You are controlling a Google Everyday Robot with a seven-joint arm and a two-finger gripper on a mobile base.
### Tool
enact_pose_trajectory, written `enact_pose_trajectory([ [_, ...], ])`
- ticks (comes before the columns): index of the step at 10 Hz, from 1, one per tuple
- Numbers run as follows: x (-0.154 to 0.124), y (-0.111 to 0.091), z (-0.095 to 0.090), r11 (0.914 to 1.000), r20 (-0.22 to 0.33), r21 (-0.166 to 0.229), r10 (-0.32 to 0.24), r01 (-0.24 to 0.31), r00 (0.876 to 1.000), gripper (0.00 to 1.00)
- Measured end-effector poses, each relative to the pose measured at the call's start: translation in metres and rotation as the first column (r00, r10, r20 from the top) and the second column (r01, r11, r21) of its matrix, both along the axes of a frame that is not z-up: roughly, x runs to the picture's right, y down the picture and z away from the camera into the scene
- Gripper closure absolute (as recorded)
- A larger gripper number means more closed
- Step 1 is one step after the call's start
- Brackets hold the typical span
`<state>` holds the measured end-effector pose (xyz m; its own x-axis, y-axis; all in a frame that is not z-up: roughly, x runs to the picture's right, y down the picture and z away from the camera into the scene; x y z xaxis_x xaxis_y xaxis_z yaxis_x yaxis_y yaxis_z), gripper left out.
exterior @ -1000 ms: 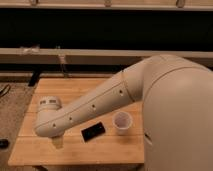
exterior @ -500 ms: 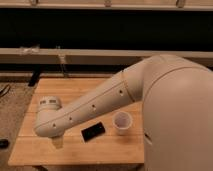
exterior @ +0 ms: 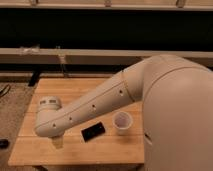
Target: Place the white sponge in the ceramic bowl
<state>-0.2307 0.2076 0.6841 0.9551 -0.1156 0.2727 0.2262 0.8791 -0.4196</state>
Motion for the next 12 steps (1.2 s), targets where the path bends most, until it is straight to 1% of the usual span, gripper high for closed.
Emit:
enact_pose_trajectory([
  [2,-0.002,-0.003,0.002,1.0,0.005,0.005,-0.007,0.007,1.0,0.2],
  [3,-0.016,-0.009,0.007,0.9992,0.03,0.016,-0.038,0.038,0.999,0.2],
  [5,-0.047,-0.018,0.023,0.9944,0.08,0.034,-0.102,0.1,0.992,0.2],
  [7,-0.071,-0.022,0.044,0.9879,0.108,0.032,-0.154,0.152,0.982,0.2],
  [9,-0.095,-0.021,0.067,0.9793,0.134,0.01,-0.202,0.202,0.97,0.2],
  [10,-0.1,-0.021,0.075,0.9761,0.14,-0.004,-0.214,0.217,0.967,0.2],
  [12,-0.111,-0.019,0.096,0.9667,0.153,-0.05,-0.241,0.251,0.959,0.2],
])
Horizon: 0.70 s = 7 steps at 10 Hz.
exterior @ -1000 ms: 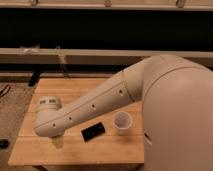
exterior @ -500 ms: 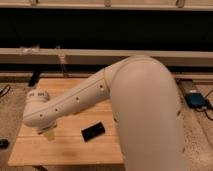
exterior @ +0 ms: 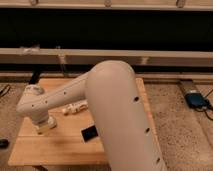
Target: Place the white sponge in the ceramic bowl
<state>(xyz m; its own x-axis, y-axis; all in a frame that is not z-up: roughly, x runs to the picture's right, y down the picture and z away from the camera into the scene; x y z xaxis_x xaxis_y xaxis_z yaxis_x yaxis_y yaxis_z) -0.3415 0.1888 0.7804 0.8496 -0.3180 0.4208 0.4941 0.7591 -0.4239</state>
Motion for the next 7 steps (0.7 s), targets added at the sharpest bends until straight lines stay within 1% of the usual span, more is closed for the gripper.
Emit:
enact_pose_trajectory([
  [3,-0.008,0.001,0.022,0.9988,-0.011,-0.035,-0.036,0.035,0.999,0.2],
  [5,-0.012,0.002,0.031,0.9978,-0.018,-0.048,-0.046,0.045,0.999,0.2],
  [7,-0.012,0.002,0.042,0.9968,-0.036,-0.062,-0.052,0.05,0.998,0.2],
])
